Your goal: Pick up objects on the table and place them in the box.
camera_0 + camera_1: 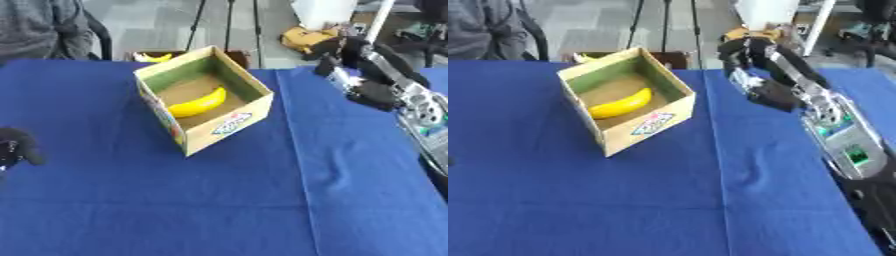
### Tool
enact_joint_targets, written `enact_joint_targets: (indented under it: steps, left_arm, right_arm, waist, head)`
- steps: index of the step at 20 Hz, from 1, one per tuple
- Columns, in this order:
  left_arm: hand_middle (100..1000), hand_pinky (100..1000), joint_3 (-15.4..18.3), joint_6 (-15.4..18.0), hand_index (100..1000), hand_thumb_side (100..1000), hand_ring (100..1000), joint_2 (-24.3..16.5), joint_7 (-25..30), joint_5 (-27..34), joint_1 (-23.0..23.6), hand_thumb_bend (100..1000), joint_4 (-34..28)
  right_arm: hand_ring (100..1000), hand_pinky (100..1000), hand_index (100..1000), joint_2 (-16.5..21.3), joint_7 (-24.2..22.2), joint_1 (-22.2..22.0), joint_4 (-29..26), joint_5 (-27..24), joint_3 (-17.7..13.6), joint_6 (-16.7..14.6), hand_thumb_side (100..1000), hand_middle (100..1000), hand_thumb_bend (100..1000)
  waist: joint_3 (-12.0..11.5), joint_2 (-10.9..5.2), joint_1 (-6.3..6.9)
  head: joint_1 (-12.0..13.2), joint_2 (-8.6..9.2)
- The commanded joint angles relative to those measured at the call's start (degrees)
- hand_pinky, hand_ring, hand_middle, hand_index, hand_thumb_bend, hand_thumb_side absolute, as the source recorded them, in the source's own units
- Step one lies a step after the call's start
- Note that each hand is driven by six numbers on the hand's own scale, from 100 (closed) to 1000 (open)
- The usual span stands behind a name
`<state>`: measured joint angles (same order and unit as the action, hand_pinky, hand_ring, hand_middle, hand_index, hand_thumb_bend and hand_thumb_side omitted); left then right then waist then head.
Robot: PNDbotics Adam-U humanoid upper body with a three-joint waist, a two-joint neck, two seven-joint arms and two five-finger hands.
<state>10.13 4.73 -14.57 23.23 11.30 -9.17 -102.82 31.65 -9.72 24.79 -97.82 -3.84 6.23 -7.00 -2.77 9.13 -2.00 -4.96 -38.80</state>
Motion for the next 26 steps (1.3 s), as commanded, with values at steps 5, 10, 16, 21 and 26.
enact_joint_targets:
  steps: [5, 10, 16, 21, 26]
  left_arm:
    - [527, 538, 0.69, 0.10, 644, 1000, 462, -0.41, -0.44, -0.37, 0.17, 225, -0.44]
    - [527, 538, 0.66, 0.02, 644, 1000, 463, -0.08, -0.32, -0.65, 0.71, 226, -0.41]
    - [527, 538, 0.56, -0.05, 644, 1000, 463, 0.31, -0.15, -0.80, 0.82, 226, -0.46]
    - [527, 538, 0.61, -0.15, 644, 1000, 463, 0.70, -0.13, -0.99, 1.04, 228, -0.47]
    - [527, 538, 0.62, -0.18, 643, 1000, 463, 0.82, -0.11, -1.08, 1.07, 228, -0.62]
  right_arm:
    - [575, 589, 766, -4.49, 3.93, -7.90, -6.66, -8.02, -4.14, 4.31, 844, 629, 100]
    - [565, 584, 754, -7.03, 4.77, -11.26, -7.78, -8.36, -4.96, 5.45, 896, 616, 100]
    - [561, 581, 746, -10.01, 5.18, -13.14, -7.57, -8.06, -5.48, 6.05, 939, 610, 100]
    - [558, 579, 740, -11.35, 5.76, -14.10, -7.41, -8.92, -5.96, 6.43, 965, 606, 100]
    - [558, 578, 737, -12.29, 6.38, -14.64, -7.75, -8.68, -6.56, 6.48, 970, 605, 100]
  waist:
    - [1.95, -0.93, 0.49]
    - [2.87, -0.99, 0.51]
    - [3.37, -0.86, 0.73]
    - [3.48, -0.80, 0.77]
    - [3.45, -0.65, 0.77]
  head:
    - [1.19, -1.22]
    - [1.13, -2.19]
    - [0.49, -3.11]
    - [0.54, -4.21]
    - [0.23, -5.18]
